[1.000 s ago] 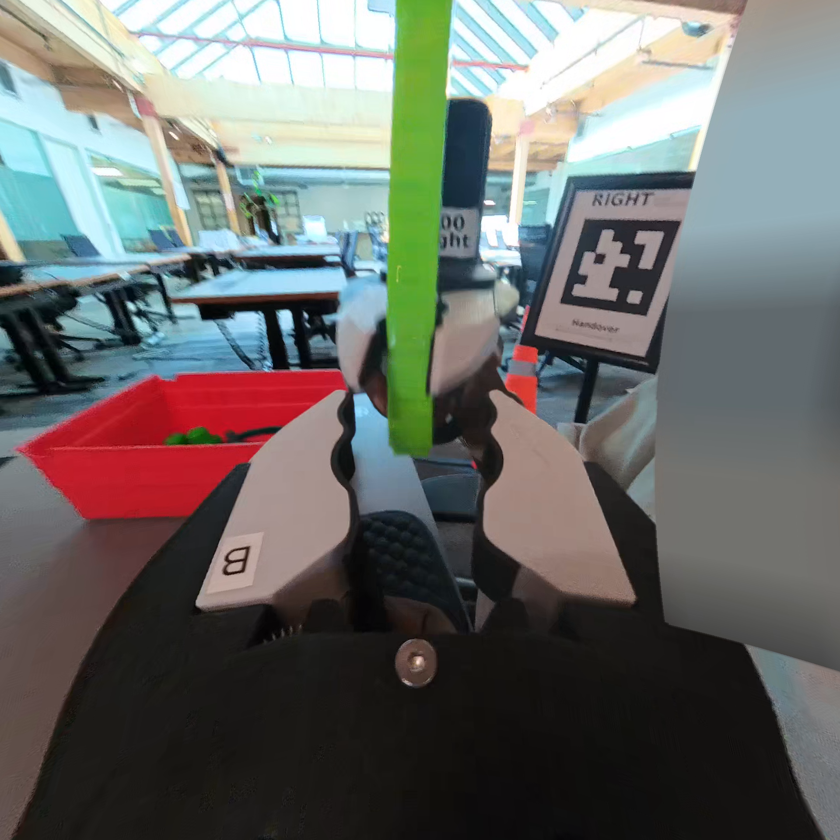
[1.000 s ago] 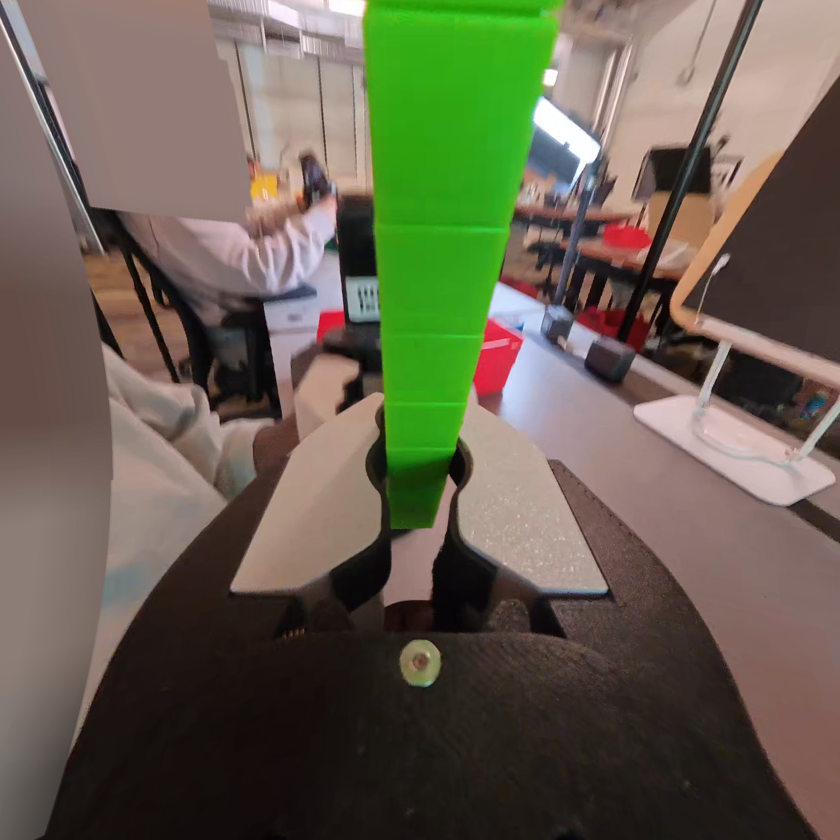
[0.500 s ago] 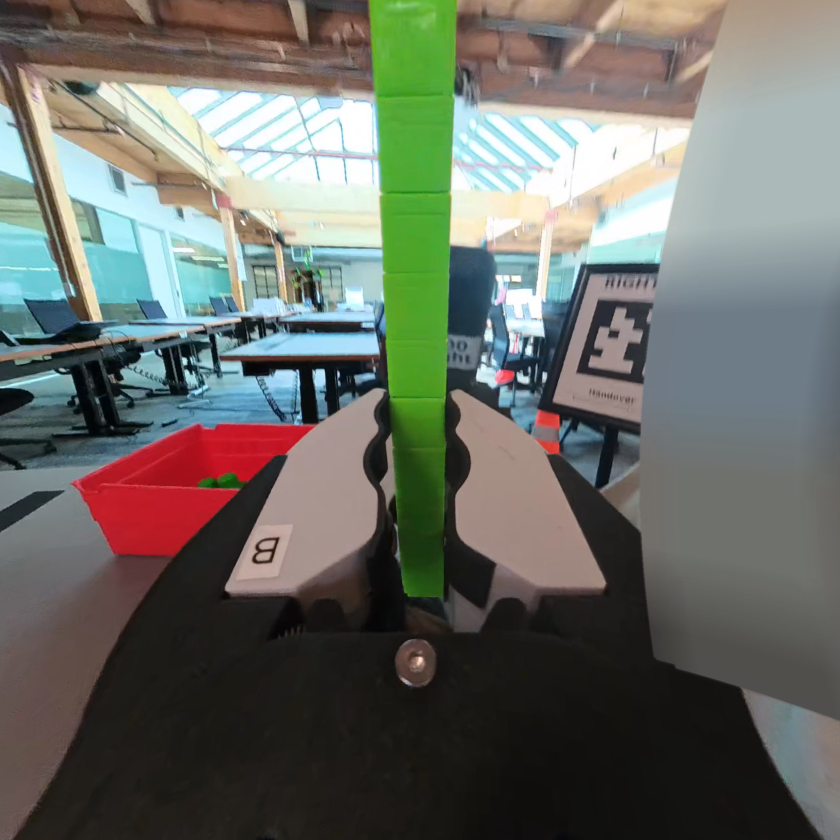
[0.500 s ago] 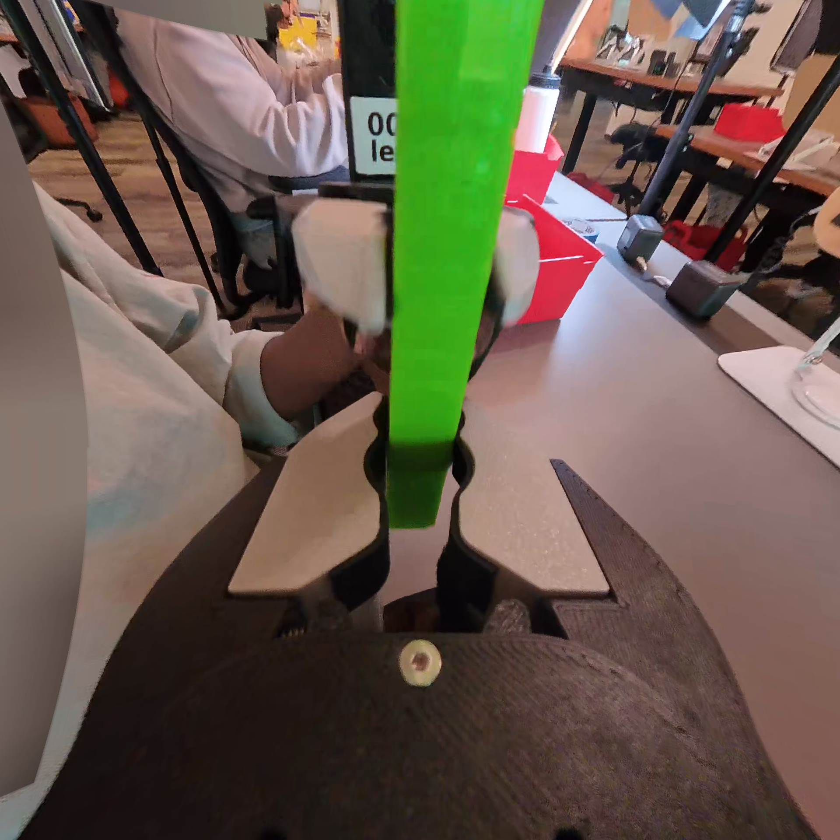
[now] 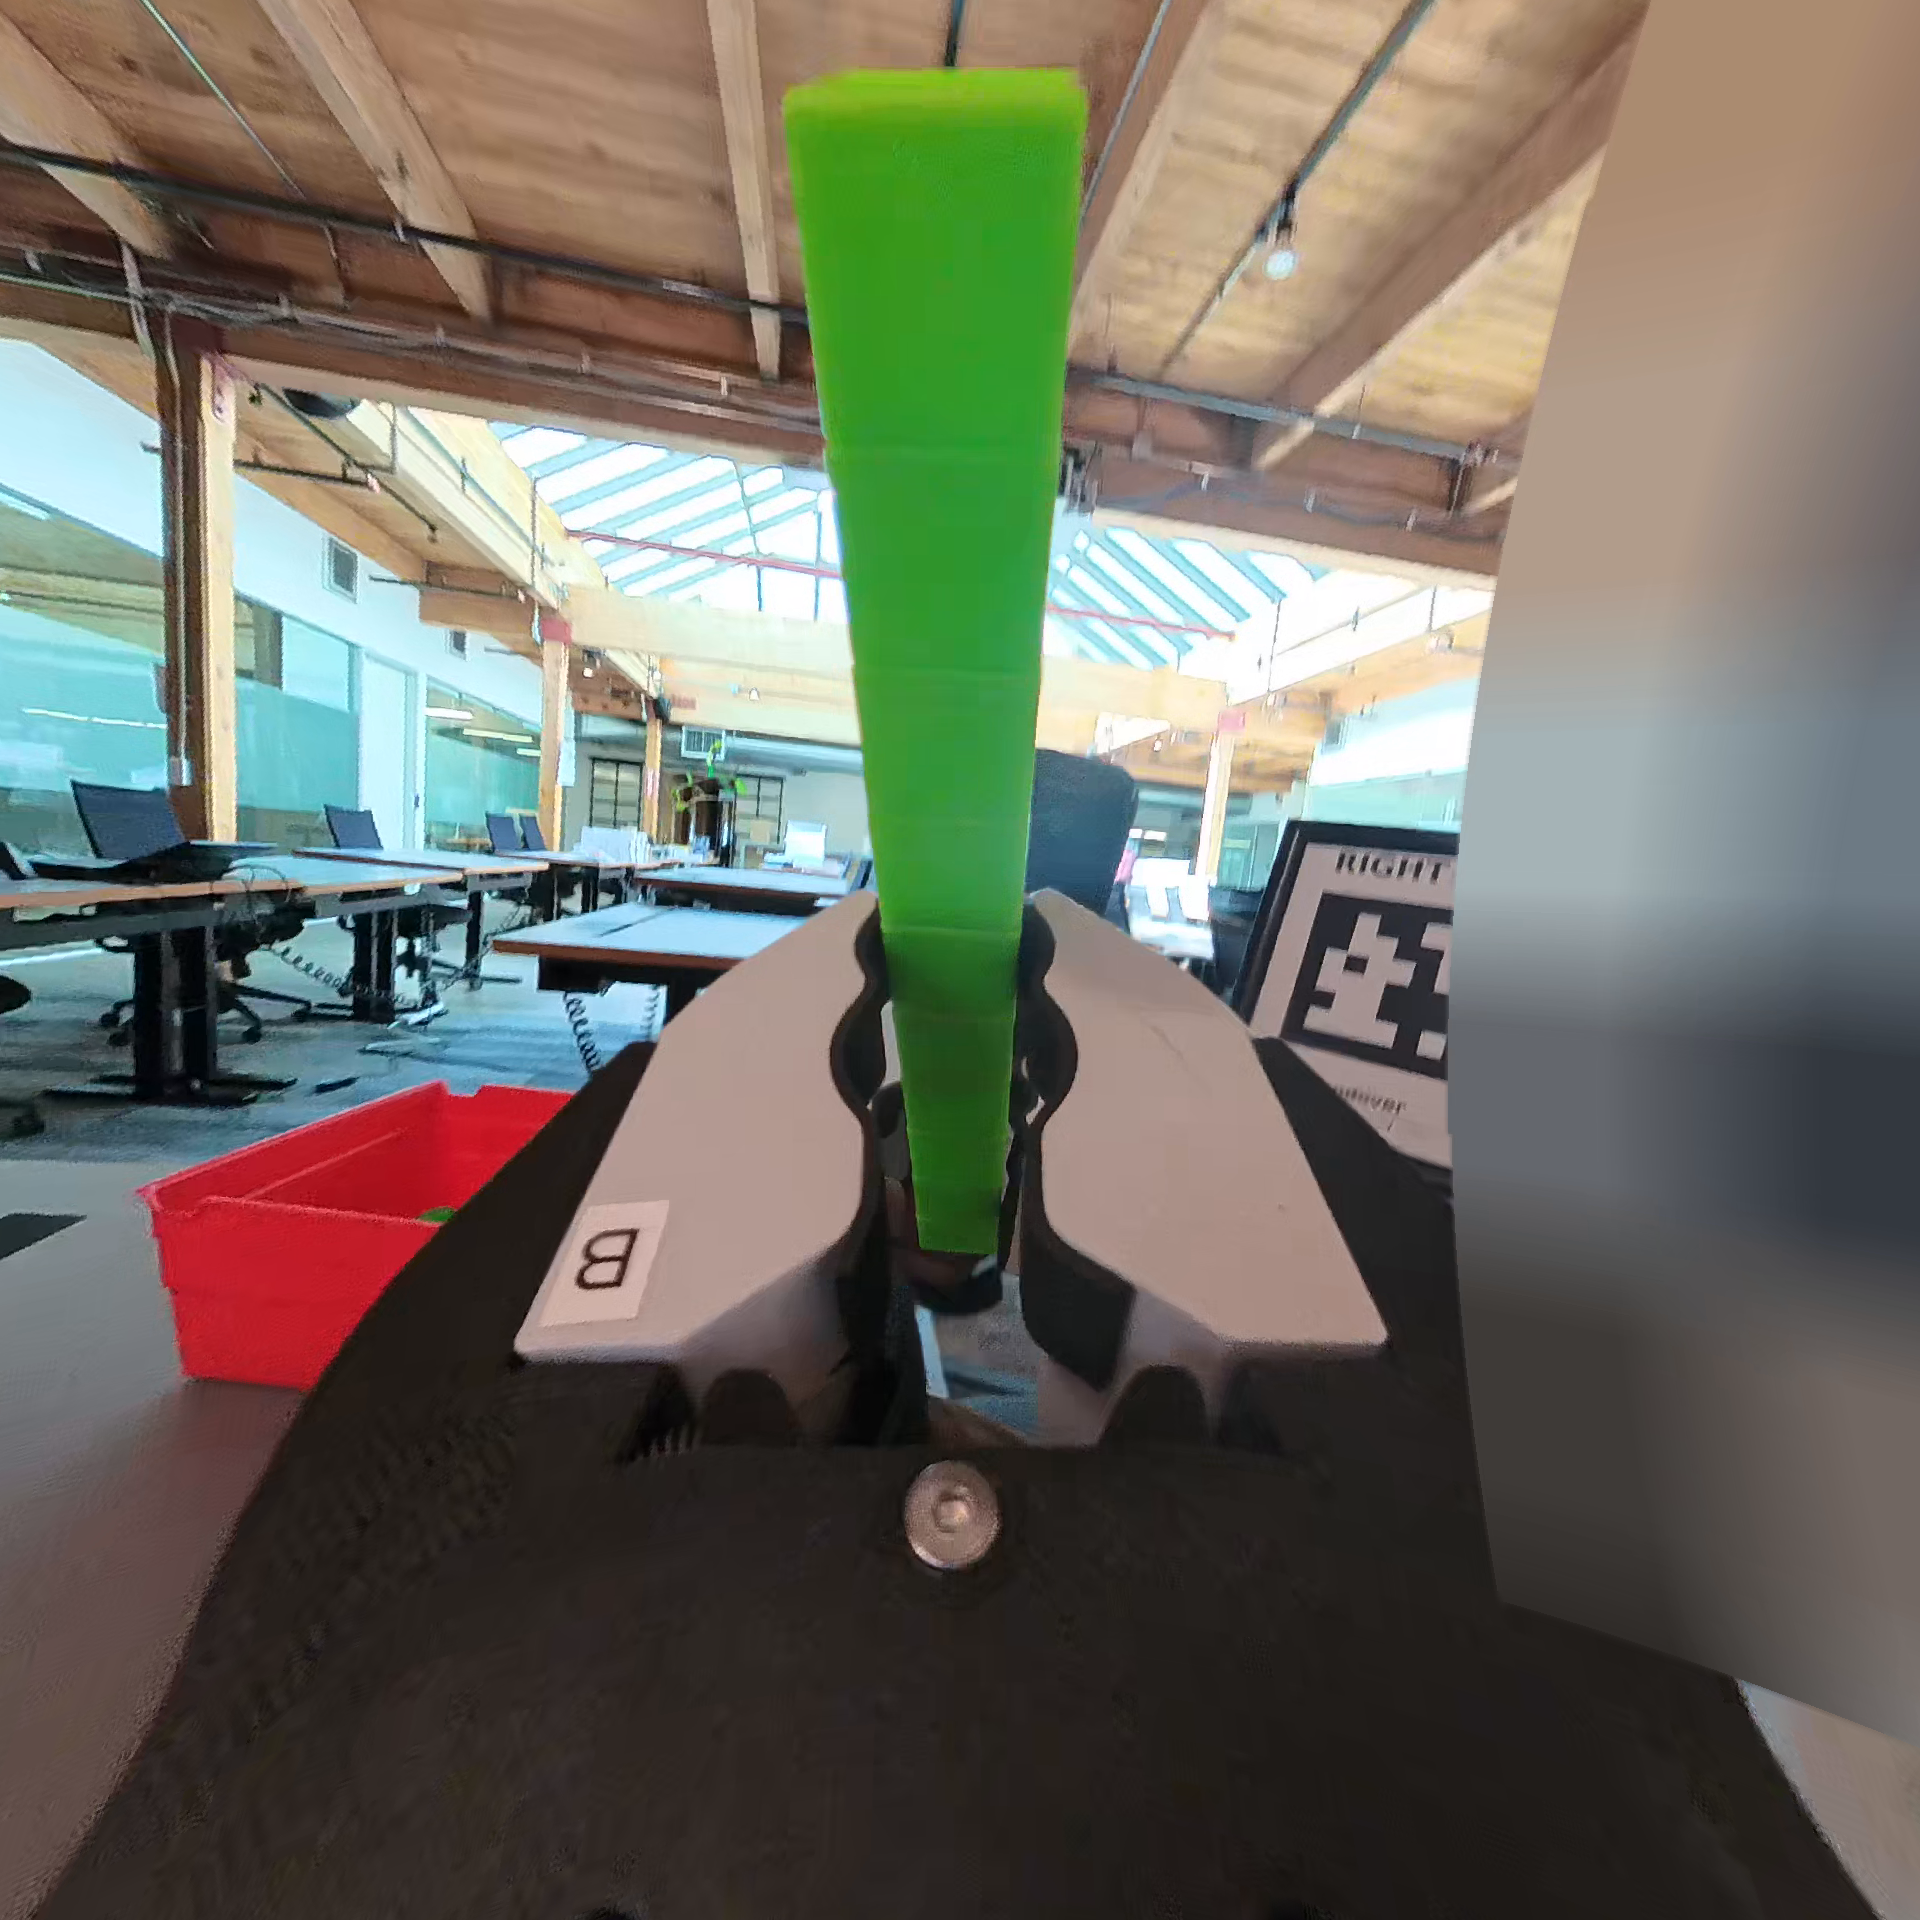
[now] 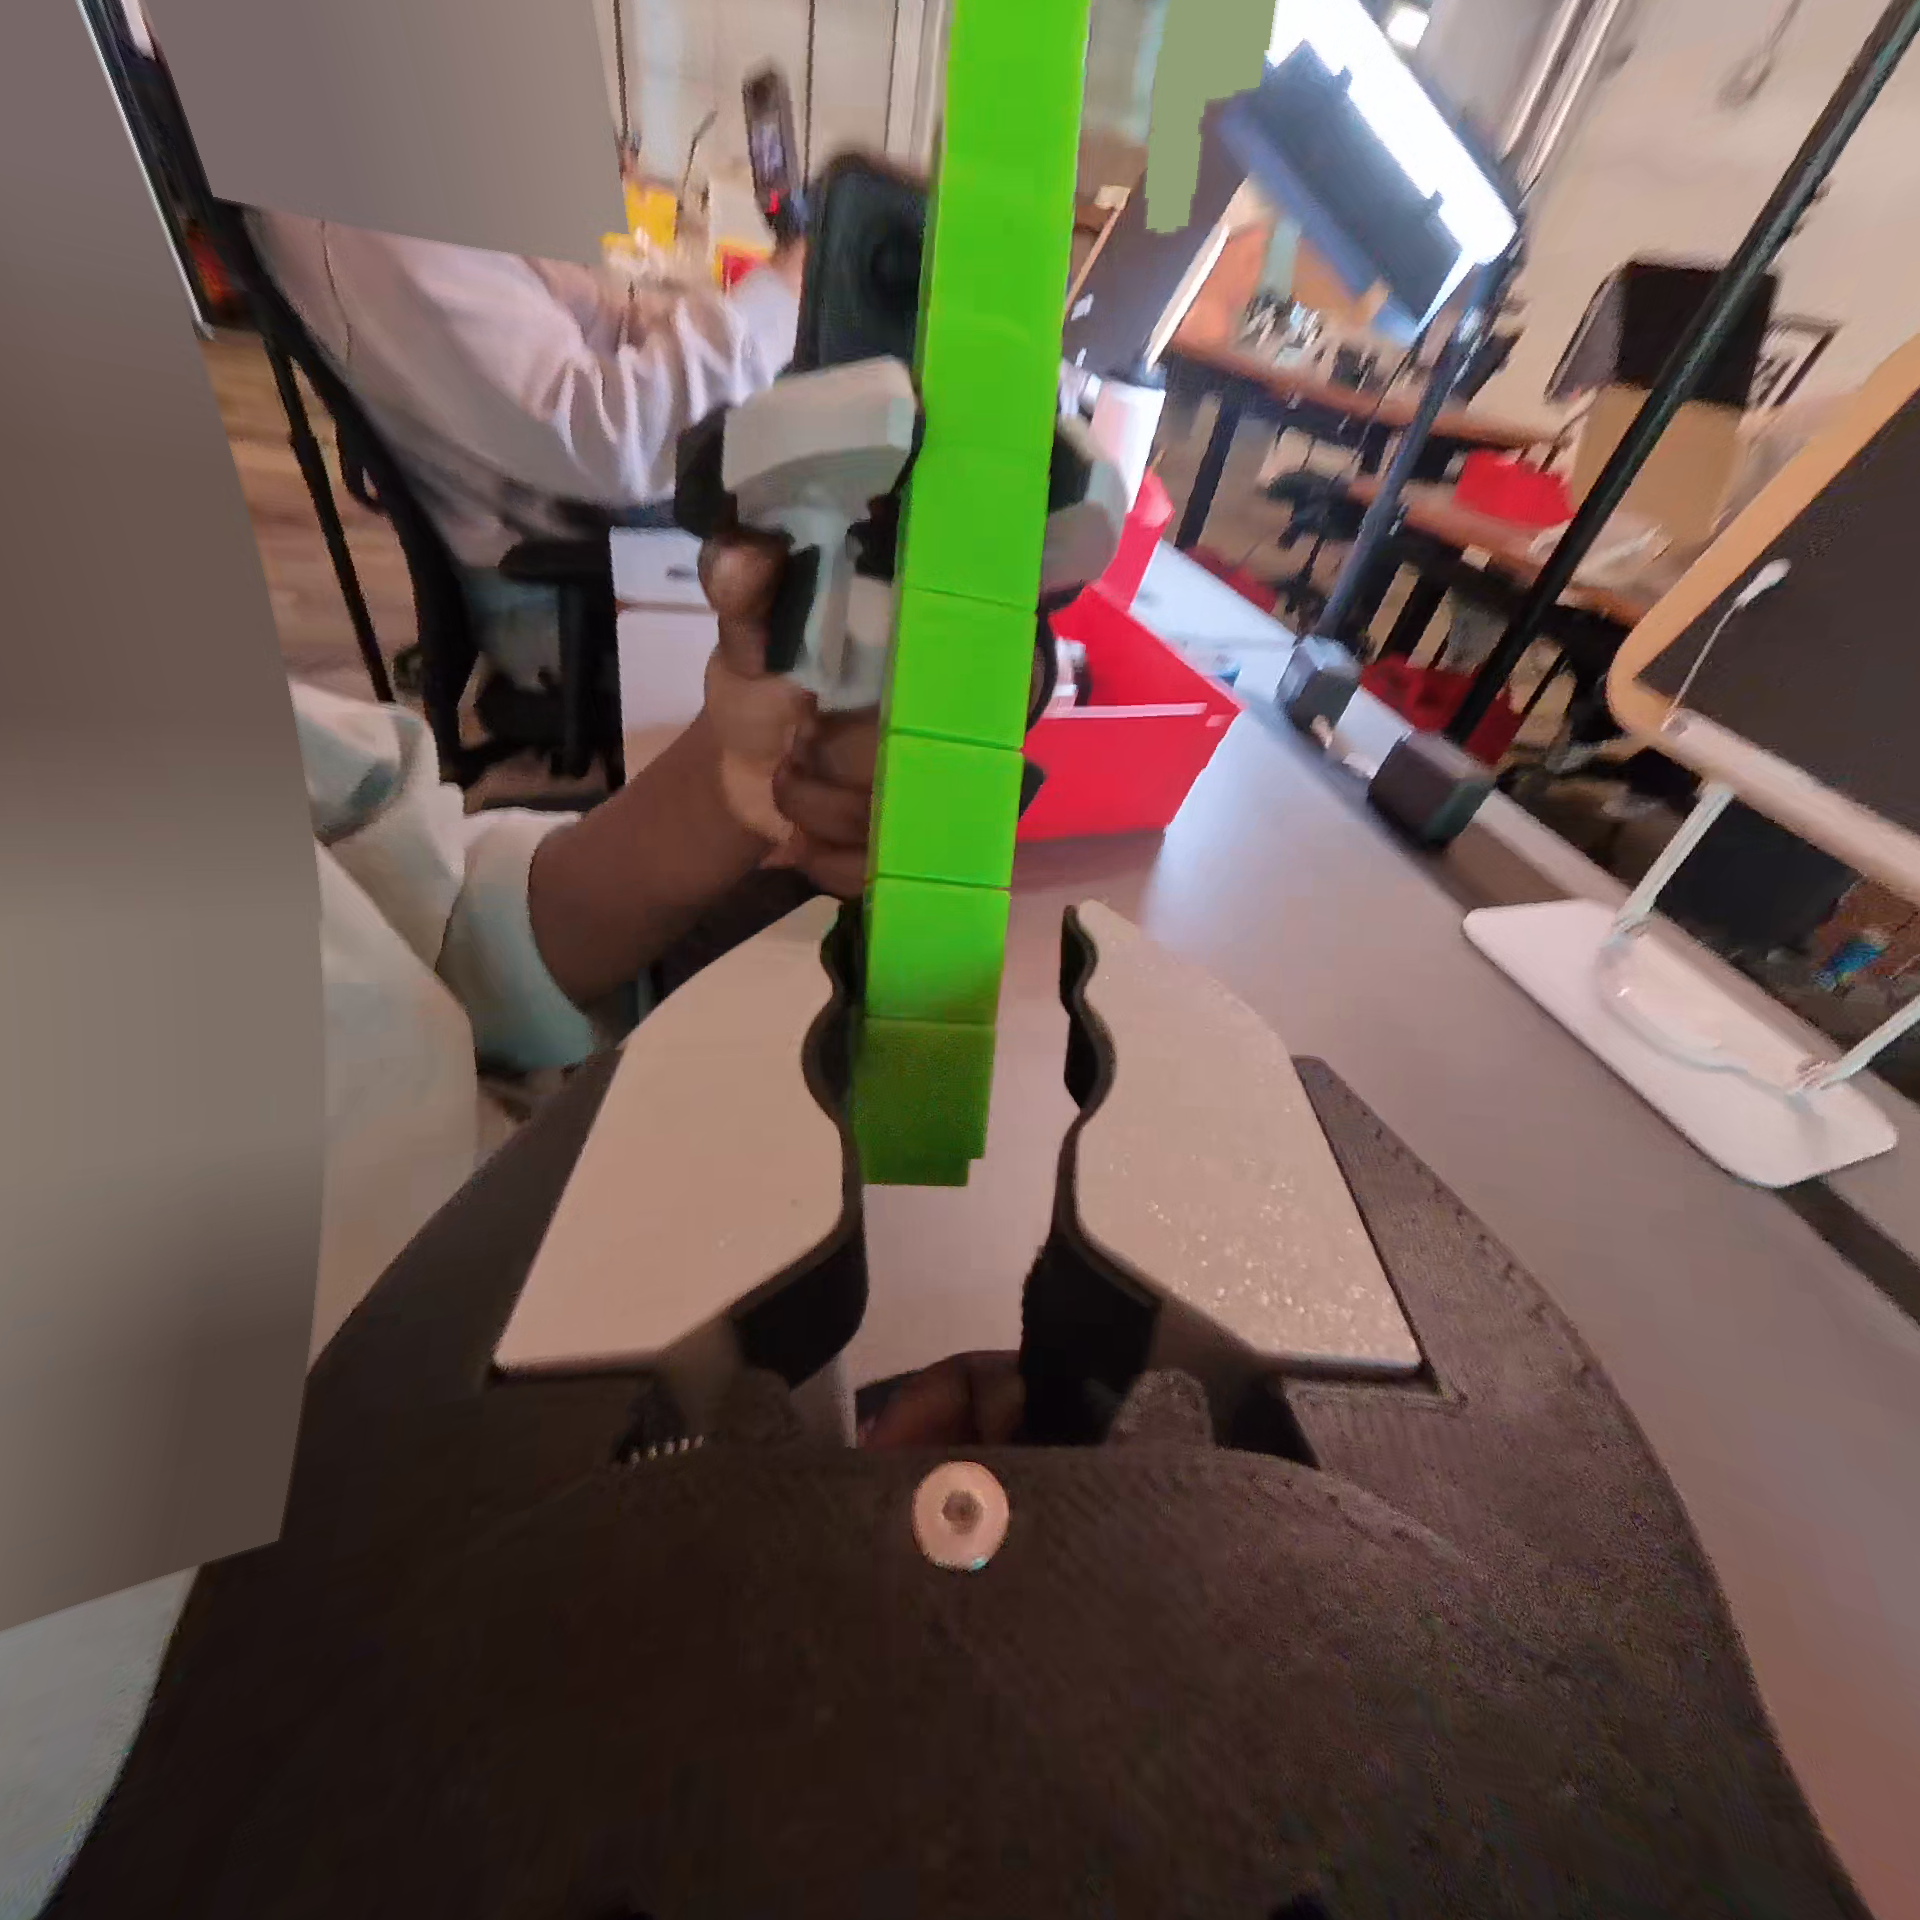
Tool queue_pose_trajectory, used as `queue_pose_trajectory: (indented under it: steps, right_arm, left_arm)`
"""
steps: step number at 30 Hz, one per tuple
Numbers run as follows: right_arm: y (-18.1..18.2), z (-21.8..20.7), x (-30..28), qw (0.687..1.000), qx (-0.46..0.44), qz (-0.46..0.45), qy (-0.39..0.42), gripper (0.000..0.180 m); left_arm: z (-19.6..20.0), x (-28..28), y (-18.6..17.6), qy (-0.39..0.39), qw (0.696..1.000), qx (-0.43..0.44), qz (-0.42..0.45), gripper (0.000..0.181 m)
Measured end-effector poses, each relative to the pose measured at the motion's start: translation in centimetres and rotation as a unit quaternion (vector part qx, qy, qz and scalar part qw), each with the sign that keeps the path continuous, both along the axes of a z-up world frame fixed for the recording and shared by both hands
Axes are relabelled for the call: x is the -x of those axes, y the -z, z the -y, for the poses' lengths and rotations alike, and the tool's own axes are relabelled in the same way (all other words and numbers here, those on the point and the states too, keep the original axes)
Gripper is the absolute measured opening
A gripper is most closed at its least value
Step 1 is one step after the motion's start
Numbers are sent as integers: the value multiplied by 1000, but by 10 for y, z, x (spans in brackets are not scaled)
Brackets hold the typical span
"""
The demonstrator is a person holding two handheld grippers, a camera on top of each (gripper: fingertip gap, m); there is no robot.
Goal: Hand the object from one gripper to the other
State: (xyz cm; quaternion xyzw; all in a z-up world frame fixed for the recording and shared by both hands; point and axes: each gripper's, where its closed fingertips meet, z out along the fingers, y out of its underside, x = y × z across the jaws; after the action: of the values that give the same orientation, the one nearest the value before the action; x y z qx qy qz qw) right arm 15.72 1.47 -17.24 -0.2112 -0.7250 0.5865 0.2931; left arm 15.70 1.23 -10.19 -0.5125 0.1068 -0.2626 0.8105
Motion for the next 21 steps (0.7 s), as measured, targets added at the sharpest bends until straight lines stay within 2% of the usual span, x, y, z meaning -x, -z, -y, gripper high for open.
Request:
queue_pose_trajectory:
  steps: [1, 2, 8, 12, 15, 17, 20, 21]
  right_arm:
    - [-4, 0, -1, 1000, 11, -10, -5, 37]
    - [-7, 1, -4, 1000, 18, -12, -12, 25]
    - [-6, -9, -7, 999, 25, 22, -17, 23]
    - [-27, -11, -8, 996, 87, -23, -28, 23]
    - [-56, -22, -8, 974, 207, -84, -41, 42]
    - [-62, -22, -5, 957, 271, -80, -63, 53]
    - [-54, -7, 1, 953, 284, -56, -95, 64]
    - [-53, -3, 1, 954, 278, -62, -97, 60]
  left_arm:
    - [1, 2, -2, 1, 1000, -6, 12, 23]
    - [1, 4, -3, -2, 1000, -10, 14, 23]
    - [8, 12, -6, 4, 1000, -15, 19, 26]
    - [12, 14, -17, -6, 997, -54, 56, 24]
    - [21, 24, -27, -10, 987, -106, 116, 23]
    - [24, 31, -30, -7, 981, -125, 151, 22]
    - [23, 34, -29, -12, 978, -127, 163, 23]
    - [21, 33, -28, -14, 979, -122, 160, 22]
